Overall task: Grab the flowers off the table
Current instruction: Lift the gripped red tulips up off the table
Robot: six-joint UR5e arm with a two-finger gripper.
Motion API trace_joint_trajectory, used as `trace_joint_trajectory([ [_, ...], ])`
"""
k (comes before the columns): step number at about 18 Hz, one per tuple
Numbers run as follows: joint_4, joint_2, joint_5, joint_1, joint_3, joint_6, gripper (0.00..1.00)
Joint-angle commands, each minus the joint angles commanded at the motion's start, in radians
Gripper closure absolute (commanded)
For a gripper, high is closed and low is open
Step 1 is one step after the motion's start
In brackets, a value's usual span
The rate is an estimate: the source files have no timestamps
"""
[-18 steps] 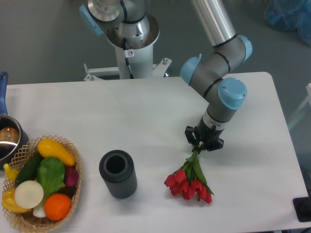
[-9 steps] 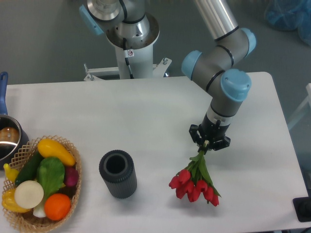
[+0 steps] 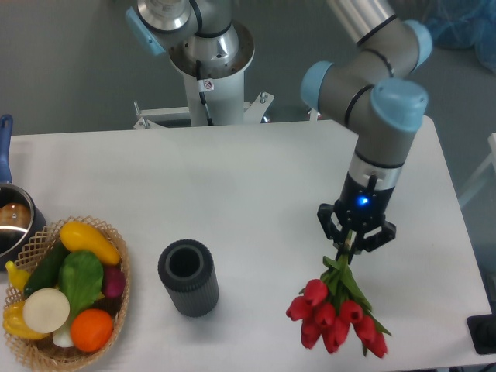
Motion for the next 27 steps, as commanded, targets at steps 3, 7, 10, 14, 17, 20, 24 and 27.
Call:
trace_joint_trajectory([
  [3,0.002,0.021,-0.117,0.009,0.011,0.005,0.83],
  [7,0.002,0.034,-0.281,0.025,0.011,0.008,0.83],
  [10,0.002,0.046,-0.355,0.037,0.002,0.002,0.83],
  [14,0.000,0.066,-0.414,0.066,-0.009,0.000,0.83],
  [17,0.000,0.068,-0.442,0.074,-0.012,0.000,0.83],
  [20,0.000,0.071,-0.442,0.077,-0.012,0.000,0.83],
  [24,0.002,0.097,-0.447,0.098,-0.040,0.008,0.83],
  [27,0.002,0.097,-0.462,0.101,-0.040,0.009,0.83],
])
